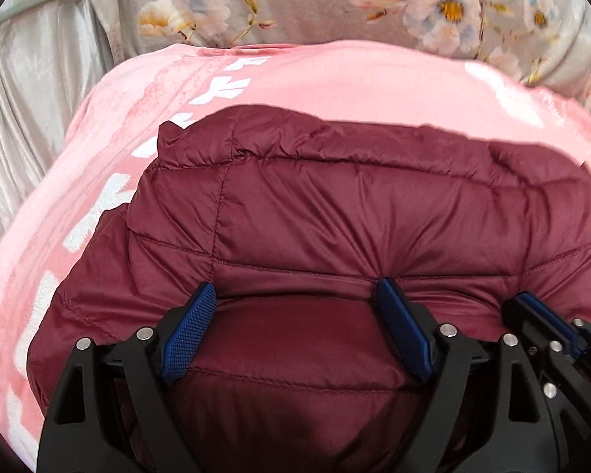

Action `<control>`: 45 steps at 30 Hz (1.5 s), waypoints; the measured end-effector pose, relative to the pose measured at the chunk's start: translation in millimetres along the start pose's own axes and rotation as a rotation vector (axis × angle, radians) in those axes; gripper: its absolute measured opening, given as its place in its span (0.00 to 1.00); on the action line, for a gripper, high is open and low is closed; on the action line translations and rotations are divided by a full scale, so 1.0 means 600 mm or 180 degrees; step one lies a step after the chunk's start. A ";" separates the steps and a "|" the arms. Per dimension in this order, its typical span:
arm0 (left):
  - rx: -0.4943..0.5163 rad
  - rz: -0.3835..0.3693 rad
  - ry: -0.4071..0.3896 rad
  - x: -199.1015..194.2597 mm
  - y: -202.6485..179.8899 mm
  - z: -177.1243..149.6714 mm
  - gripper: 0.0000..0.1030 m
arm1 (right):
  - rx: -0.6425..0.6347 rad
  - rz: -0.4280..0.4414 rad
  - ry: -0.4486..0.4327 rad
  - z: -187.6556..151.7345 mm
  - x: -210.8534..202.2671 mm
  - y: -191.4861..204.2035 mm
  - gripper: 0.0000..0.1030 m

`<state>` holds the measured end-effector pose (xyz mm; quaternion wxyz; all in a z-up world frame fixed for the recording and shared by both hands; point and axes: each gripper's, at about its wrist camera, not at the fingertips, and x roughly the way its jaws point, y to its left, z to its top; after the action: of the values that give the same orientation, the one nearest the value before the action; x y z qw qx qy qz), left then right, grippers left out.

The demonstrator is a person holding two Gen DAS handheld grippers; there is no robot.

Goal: Fold large clothes

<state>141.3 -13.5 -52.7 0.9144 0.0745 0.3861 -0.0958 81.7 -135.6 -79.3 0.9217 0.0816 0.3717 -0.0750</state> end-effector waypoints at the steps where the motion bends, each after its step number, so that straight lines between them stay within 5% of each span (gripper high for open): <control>1: -0.0089 -0.0121 -0.0005 -0.014 0.016 -0.003 0.78 | 0.0054 0.0005 -0.0006 -0.003 -0.011 -0.001 0.09; 6: -0.0378 -0.0152 -0.0033 -0.091 0.107 -0.045 0.79 | 0.0001 0.0168 -0.0003 -0.046 -0.072 0.013 0.09; 12: -0.1142 -0.0037 0.0164 -0.113 0.243 -0.104 0.82 | -0.0080 0.0152 -0.0035 -0.072 -0.078 0.016 0.09; 16: -0.1621 -0.0354 0.0348 -0.084 0.285 -0.114 0.85 | -0.0079 0.0153 -0.0021 -0.075 -0.071 0.016 0.09; 20: -0.1698 -0.0600 0.0371 -0.077 0.275 -0.104 0.85 | -0.0050 0.0198 -0.0003 -0.075 -0.067 0.011 0.09; 22: -0.1678 -0.0660 0.0387 -0.075 0.263 -0.096 0.74 | -0.0010 0.0250 0.0009 -0.075 -0.065 0.005 0.09; 24: -0.1661 -0.0746 0.0445 -0.076 0.256 -0.085 0.45 | 0.0041 0.0289 0.0007 -0.076 -0.069 0.002 0.09; 27: -0.1528 -0.0761 0.0336 -0.109 0.244 -0.061 0.22 | 0.0235 0.0409 -0.0004 -0.087 -0.098 -0.010 0.09; 36: -0.0894 -0.1234 -0.0365 -0.269 0.143 0.029 0.16 | 0.0339 0.0546 0.0125 -0.117 -0.092 -0.029 0.07; 45: -0.0175 -0.1778 -0.0470 -0.330 -0.080 0.104 0.16 | 0.0737 0.0711 0.0017 -0.131 -0.153 -0.091 0.05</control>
<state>37.6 -49.9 130.1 0.8800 -0.0667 0.3264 -0.3386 -47.3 -165.4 -76.2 0.9077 0.2283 0.3517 -0.0141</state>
